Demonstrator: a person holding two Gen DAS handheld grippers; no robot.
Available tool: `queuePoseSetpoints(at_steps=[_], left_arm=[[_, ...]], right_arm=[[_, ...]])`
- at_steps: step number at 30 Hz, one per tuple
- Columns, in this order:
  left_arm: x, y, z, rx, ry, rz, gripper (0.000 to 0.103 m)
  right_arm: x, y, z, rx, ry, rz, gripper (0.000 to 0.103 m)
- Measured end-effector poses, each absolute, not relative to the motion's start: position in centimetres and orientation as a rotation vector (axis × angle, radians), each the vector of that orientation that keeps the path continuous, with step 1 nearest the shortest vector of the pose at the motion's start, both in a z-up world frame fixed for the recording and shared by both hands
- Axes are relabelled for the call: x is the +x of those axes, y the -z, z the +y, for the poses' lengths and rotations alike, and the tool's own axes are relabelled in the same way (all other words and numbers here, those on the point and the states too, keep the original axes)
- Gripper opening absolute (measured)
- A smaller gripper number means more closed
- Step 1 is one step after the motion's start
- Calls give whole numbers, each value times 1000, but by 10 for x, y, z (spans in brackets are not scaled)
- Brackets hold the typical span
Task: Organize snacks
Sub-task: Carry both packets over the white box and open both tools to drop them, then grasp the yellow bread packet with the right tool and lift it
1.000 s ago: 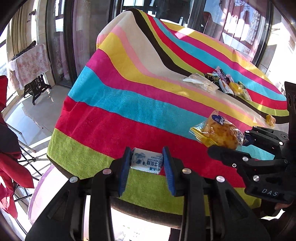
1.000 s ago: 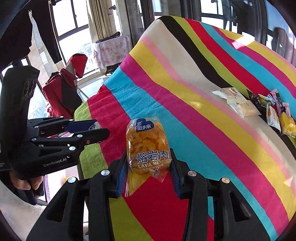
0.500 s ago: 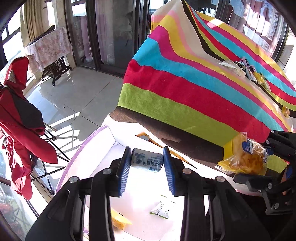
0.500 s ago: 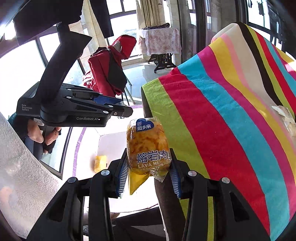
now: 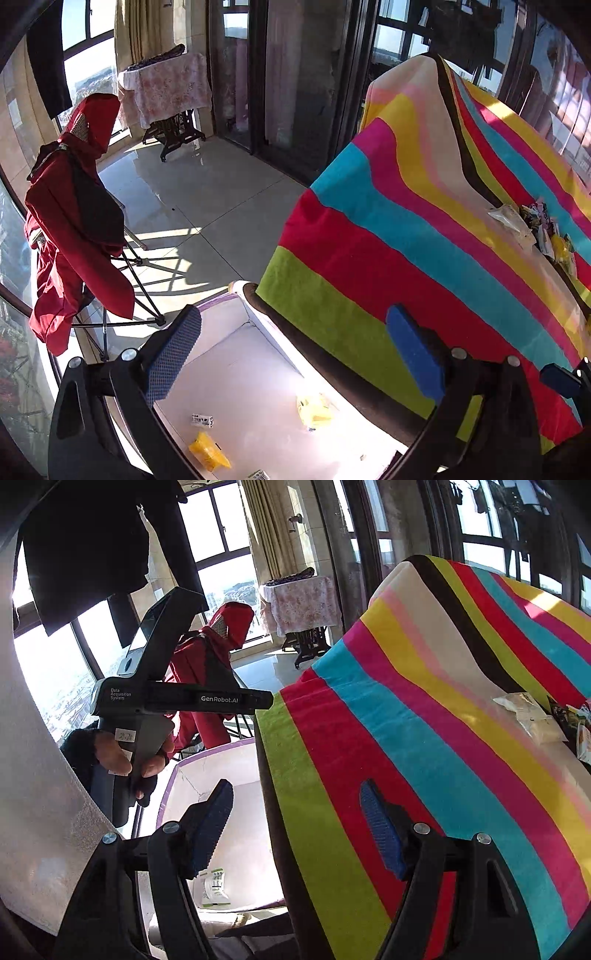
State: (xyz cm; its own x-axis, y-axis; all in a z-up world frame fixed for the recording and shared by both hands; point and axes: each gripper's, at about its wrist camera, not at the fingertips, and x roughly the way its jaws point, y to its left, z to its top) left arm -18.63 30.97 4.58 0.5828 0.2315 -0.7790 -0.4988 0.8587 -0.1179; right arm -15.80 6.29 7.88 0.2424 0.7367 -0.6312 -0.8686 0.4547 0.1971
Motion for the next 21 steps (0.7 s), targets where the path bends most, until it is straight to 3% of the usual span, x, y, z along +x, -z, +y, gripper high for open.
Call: queuePoseSetpoints(at_steps=[11, 21], left_arm=[[-34, -43, 146, -351, -30, 816, 101], [13, -11, 60, -215, 83, 864, 101]], right_arm=[[-74, -89, -115, -53, -488, 650, 77], [-23, -51, -326, 406, 112, 814, 78]])
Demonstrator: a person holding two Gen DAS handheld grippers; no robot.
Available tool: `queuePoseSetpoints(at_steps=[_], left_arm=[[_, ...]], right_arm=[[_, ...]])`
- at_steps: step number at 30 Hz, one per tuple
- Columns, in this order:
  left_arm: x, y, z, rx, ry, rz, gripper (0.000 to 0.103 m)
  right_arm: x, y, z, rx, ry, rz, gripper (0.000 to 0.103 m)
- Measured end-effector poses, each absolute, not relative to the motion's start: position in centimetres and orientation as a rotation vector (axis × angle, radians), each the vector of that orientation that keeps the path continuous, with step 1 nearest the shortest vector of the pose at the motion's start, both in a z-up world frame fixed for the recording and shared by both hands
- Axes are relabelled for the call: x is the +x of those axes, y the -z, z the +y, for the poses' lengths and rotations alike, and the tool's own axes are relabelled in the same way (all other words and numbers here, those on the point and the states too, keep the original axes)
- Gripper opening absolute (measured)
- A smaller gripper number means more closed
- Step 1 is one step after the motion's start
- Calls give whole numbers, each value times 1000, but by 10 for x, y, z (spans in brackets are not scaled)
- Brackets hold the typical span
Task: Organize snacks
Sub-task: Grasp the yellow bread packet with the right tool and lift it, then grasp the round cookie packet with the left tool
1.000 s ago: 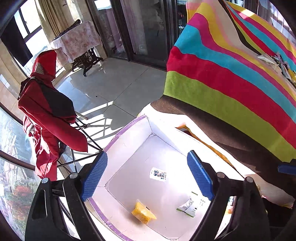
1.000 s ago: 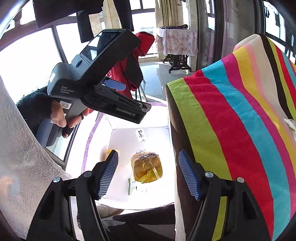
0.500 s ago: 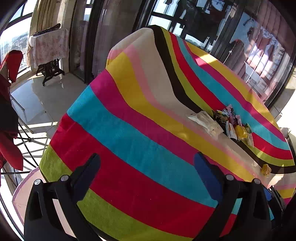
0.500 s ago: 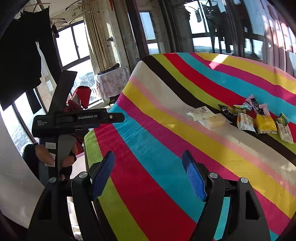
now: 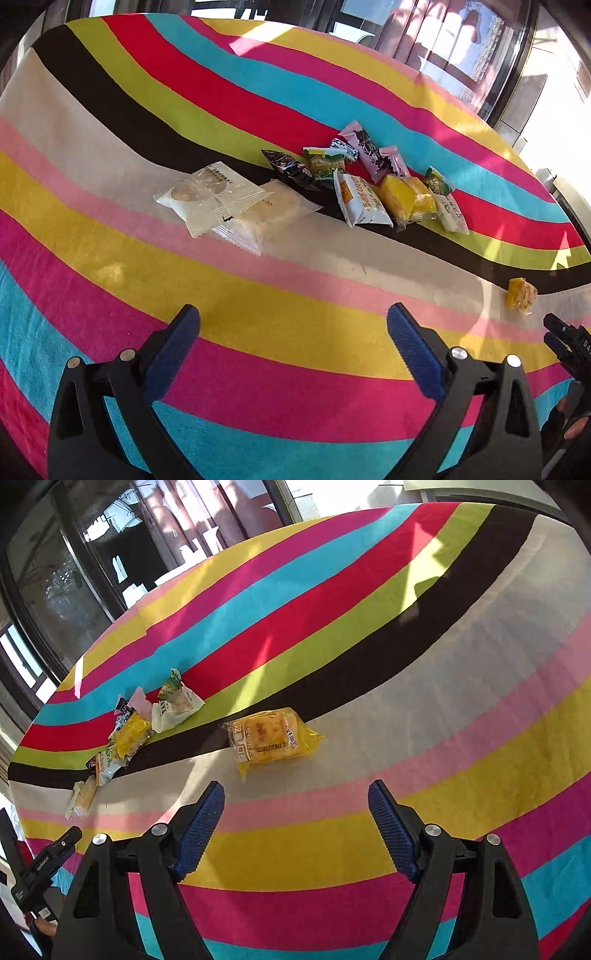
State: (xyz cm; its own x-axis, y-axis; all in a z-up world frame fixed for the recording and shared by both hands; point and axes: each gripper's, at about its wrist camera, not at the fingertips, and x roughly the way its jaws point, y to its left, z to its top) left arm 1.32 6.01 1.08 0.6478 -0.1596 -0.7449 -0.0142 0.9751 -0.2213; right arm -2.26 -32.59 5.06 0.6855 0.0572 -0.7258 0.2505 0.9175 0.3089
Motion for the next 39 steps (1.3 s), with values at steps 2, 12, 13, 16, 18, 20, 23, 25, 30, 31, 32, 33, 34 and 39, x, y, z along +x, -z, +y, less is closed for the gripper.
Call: queuePoseSetpoints(at_steps=[2, 12, 13, 16, 18, 20, 23, 25, 30, 31, 32, 33, 34, 39], left_arm=[[13, -9, 57, -198, 118, 876, 101], [10, -10, 64, -245, 139, 862, 101], [9, -10, 64, -244, 138, 862, 101], [10, -10, 61, -231, 131, 868, 101], [11, -10, 58, -215, 123, 874, 101], [12, -10, 54, -189, 110, 883, 101], [13, -8, 46, -131, 86, 902, 101], [15, -7, 38, -72, 65, 922, 101], [18, -4, 31, -1, 49, 945, 101], [17, -6, 36, -35, 58, 937, 101], [16, -7, 42, -75, 72, 928, 101], [15, -9, 49, -122, 88, 920, 101], [15, -10, 57, -171, 100, 913, 101], [27, -16, 99, -388, 48, 894, 101]], right_arm=[[-17, -49, -329, 402, 112, 811, 80], [45, -42, -290, 226, 121, 884, 87], [50, -38, -288, 205, 131, 909, 86], [47, -37, -288, 194, 109, 888, 54], [42, -38, -289, 207, 77, 875, 53], [39, -40, -289, 215, 44, 861, 53], [33, -45, -284, 196, -17, 825, 53], [29, -48, -275, 160, -66, 806, 53], [26, -52, -245, 14, -111, 795, 53], [25, -53, -240, -7, -121, 793, 53], [25, -52, -234, -31, -130, 791, 53], [26, -52, -229, -52, -137, 793, 53], [26, -51, -226, -68, -142, 796, 53], [30, -46, -223, -79, -143, 827, 53]])
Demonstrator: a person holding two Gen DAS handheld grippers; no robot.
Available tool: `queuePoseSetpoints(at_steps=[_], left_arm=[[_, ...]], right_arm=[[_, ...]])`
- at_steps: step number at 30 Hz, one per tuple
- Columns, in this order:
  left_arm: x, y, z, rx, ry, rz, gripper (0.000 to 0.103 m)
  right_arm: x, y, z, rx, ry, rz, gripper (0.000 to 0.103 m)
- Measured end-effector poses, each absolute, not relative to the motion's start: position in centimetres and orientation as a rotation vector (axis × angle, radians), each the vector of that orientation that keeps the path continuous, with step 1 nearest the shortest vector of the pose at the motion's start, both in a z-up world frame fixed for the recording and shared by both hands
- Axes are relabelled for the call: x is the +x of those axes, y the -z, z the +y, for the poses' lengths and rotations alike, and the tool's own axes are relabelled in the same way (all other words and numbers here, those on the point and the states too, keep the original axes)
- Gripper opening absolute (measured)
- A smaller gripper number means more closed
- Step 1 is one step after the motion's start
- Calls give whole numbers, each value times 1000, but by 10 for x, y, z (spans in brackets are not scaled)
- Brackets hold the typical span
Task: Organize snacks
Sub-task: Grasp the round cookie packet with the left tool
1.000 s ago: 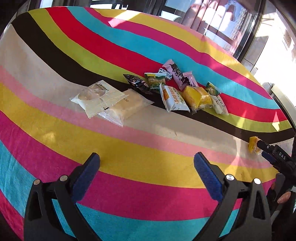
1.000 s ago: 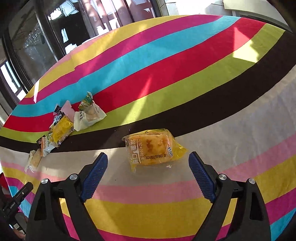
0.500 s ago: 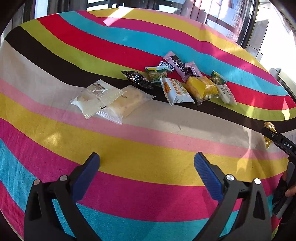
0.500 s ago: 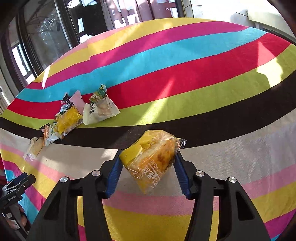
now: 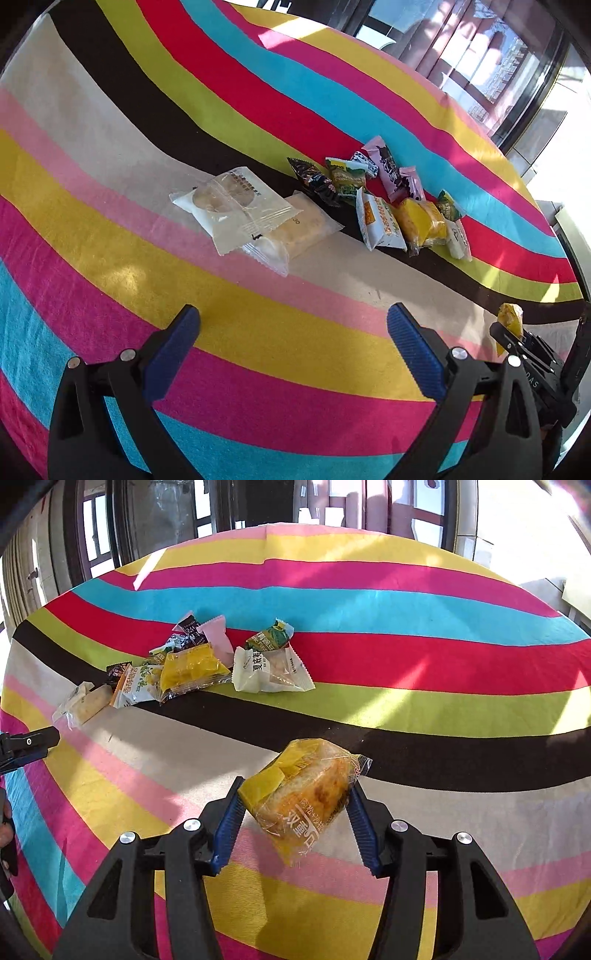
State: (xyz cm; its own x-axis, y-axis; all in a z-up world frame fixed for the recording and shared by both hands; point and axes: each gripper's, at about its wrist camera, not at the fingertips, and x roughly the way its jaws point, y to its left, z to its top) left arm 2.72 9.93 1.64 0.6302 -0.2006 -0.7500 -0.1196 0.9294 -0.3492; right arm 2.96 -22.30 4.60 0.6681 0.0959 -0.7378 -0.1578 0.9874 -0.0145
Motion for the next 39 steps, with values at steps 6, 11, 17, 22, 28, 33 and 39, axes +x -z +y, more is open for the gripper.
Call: queuePoseSetpoints(at_steps=[6, 11, 17, 22, 28, 33, 39], left_arm=[[71, -20, 141, -587, -79, 878, 101], [112, -18, 142, -515, -232, 923, 101], [107, -20, 123, -347, -192, 915, 64], [61, -24, 127, -317, -69, 844, 50], [25, -18, 124, -246, -68, 856, 58], [40, -11, 106, -148, -65, 905, 80], [30, -10, 105, -92, -97, 897, 50]], right_arm=[[31, -44, -220, -101, -129, 836, 53], [33, -43, -221, -94, -121, 849, 53], [34, -43, -222, -79, -124, 852, 53], [35, -42, -223, -67, -141, 860, 53], [34, -41, -221, -82, -145, 861, 53], [36, -40, -219, -99, -132, 860, 53], [33, -41, -218, -103, -114, 848, 53]])
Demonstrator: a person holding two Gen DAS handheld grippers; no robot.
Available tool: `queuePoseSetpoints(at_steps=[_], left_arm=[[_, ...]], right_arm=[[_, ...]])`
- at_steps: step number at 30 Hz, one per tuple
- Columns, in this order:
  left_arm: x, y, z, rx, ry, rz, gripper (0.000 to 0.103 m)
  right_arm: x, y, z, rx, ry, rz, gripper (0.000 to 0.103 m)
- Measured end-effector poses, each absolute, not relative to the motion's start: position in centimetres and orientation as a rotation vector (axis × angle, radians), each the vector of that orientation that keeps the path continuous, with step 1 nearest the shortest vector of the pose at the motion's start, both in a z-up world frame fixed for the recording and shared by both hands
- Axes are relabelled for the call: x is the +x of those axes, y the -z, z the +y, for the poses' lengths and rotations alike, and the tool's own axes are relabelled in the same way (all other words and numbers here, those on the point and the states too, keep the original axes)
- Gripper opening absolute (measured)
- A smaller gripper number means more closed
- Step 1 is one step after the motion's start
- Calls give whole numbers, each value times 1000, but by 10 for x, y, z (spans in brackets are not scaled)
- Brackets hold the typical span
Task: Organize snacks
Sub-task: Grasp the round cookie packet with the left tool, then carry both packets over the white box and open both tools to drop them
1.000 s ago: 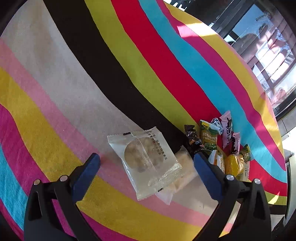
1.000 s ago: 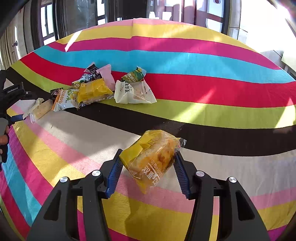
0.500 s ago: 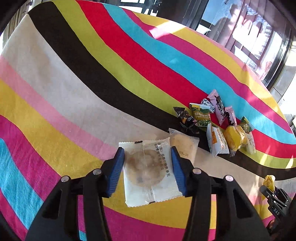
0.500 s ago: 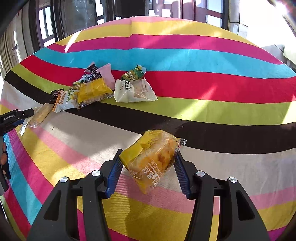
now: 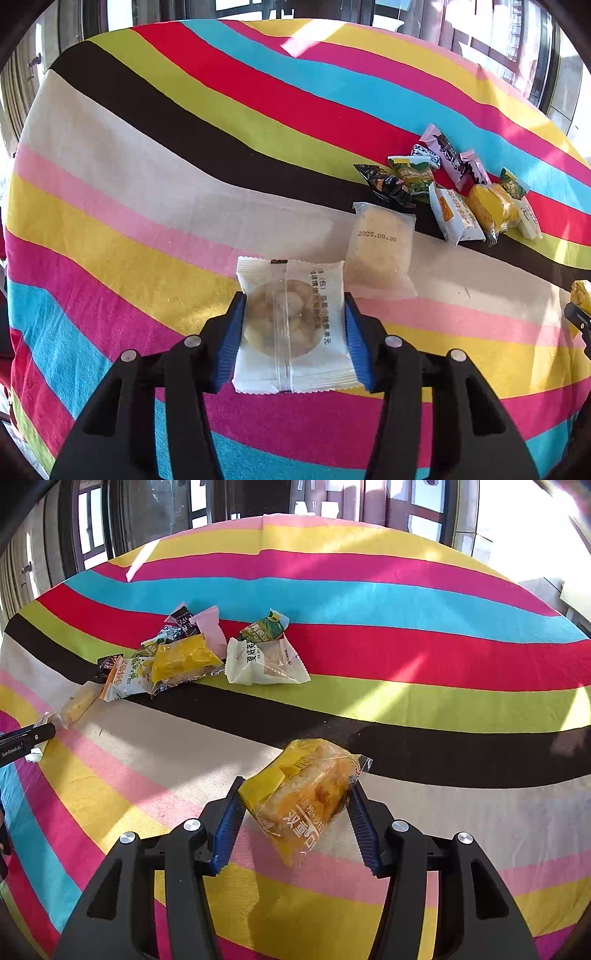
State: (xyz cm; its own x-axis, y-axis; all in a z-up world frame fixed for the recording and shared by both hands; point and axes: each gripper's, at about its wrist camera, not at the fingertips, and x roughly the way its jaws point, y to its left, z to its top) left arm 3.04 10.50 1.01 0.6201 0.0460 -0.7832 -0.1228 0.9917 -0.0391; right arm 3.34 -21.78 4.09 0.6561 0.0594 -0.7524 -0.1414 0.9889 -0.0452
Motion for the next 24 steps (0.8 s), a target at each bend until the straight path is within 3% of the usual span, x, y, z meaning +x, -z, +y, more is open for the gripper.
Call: queuePoseSetpoints(at_steps=[24], left_arm=[[-75, -19, 174, -309, -84, 765, 48]], right_arm=[[-31, -45, -80, -212, -443, 840, 52]])
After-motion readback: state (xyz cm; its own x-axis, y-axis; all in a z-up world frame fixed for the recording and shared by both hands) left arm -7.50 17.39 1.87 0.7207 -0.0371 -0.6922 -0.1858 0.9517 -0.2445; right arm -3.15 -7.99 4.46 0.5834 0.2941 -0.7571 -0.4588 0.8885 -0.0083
